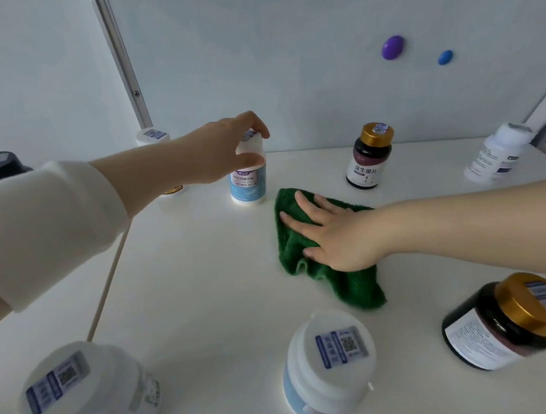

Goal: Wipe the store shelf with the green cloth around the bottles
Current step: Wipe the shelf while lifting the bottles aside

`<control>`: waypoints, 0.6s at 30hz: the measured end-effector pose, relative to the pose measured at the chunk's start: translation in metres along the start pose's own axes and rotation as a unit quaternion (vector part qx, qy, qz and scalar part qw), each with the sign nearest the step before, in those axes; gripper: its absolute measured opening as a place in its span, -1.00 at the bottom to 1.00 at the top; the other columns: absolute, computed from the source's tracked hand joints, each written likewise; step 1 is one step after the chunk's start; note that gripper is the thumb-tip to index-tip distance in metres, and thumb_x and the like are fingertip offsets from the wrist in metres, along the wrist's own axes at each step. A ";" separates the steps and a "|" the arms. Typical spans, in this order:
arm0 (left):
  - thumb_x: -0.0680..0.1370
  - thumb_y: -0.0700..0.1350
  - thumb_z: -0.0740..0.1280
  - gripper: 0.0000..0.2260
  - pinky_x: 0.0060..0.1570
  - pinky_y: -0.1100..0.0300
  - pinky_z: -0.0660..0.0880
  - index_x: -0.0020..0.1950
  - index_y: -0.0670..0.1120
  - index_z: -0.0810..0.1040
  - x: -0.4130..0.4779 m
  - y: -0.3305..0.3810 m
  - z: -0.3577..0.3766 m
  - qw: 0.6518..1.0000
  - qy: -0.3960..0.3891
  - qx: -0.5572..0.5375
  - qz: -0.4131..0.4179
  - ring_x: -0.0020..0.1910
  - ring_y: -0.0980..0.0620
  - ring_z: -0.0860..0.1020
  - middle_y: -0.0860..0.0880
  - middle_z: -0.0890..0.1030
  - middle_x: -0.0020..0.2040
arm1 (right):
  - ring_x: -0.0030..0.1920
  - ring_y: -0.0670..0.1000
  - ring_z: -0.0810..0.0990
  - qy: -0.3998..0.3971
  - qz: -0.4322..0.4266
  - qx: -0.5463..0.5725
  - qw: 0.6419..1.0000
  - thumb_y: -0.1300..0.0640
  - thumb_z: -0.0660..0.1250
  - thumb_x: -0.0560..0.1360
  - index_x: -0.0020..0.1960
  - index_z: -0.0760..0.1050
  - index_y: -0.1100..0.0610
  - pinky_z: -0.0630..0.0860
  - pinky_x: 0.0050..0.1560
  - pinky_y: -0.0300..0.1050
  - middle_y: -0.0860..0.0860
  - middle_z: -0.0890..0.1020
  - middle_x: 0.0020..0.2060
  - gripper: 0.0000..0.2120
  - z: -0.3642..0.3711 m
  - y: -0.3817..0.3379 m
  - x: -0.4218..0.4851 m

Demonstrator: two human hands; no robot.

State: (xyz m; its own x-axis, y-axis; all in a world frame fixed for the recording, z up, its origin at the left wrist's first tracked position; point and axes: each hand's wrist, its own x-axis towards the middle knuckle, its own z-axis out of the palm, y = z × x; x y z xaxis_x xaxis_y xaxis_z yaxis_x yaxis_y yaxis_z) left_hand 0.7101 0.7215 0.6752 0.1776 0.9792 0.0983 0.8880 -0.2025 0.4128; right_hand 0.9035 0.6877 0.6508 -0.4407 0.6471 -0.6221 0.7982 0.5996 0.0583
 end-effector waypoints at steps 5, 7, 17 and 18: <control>0.50 0.18 0.19 -0.46 0.25 0.03 0.26 0.42 0.00 0.23 -0.010 0.017 -0.008 0.996 0.033 0.071 -0.037 0.34 -0.12 0.32 -0.12 0.32 0.40 | 0.45 0.12 -0.38 -0.040 0.008 -0.045 0.998 0.01 -0.05 0.63 0.41 -0.44 -0.12 -0.16 0.45 0.23 0.02 -0.50 0.39 -0.41 0.014 -0.004 -0.029; 0.47 0.27 0.12 -0.39 0.24 0.04 0.28 0.43 -0.02 0.21 -0.023 0.038 -0.017 0.996 0.073 0.053 -0.028 0.33 -0.08 0.35 -0.08 0.33 0.41 | 0.45 0.12 -0.36 -0.038 0.013 -0.037 0.999 -0.03 -0.06 0.62 0.40 -0.47 -0.11 -0.15 0.45 0.22 0.02 -0.48 0.40 -0.40 0.012 -0.005 -0.031; 0.24 0.41 -0.01 -0.40 0.11 0.27 0.43 0.19 0.23 0.39 -0.152 0.139 -0.003 0.995 -0.076 0.015 0.057 0.09 0.28 0.49 0.31 0.50 0.12 | 0.49 0.18 -0.12 -0.004 0.006 -0.090 0.996 -0.08 -0.10 0.62 0.49 -0.25 0.06 -0.09 0.47 0.12 0.12 -0.24 0.49 -0.45 0.008 -0.013 -0.048; 0.25 0.42 0.00 -0.41 0.06 0.29 0.41 0.20 0.24 0.38 -0.161 0.142 0.002 0.996 -0.077 0.024 0.042 0.09 0.26 0.47 0.32 0.47 0.11 | 0.49 0.20 -0.09 0.004 0.008 -0.093 0.996 -0.06 -0.08 0.62 0.50 -0.22 0.09 -0.07 0.46 0.11 0.15 -0.21 0.49 -0.45 0.008 -0.015 -0.051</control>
State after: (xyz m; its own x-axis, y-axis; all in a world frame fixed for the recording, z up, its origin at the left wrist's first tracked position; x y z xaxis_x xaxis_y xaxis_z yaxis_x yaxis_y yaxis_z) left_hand 0.8084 0.5347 0.7159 0.3124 0.9499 -0.0105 0.8854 -0.2871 0.3655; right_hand 0.9175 0.6418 0.6755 -0.4326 0.6600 -0.6143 0.7158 0.6657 0.2111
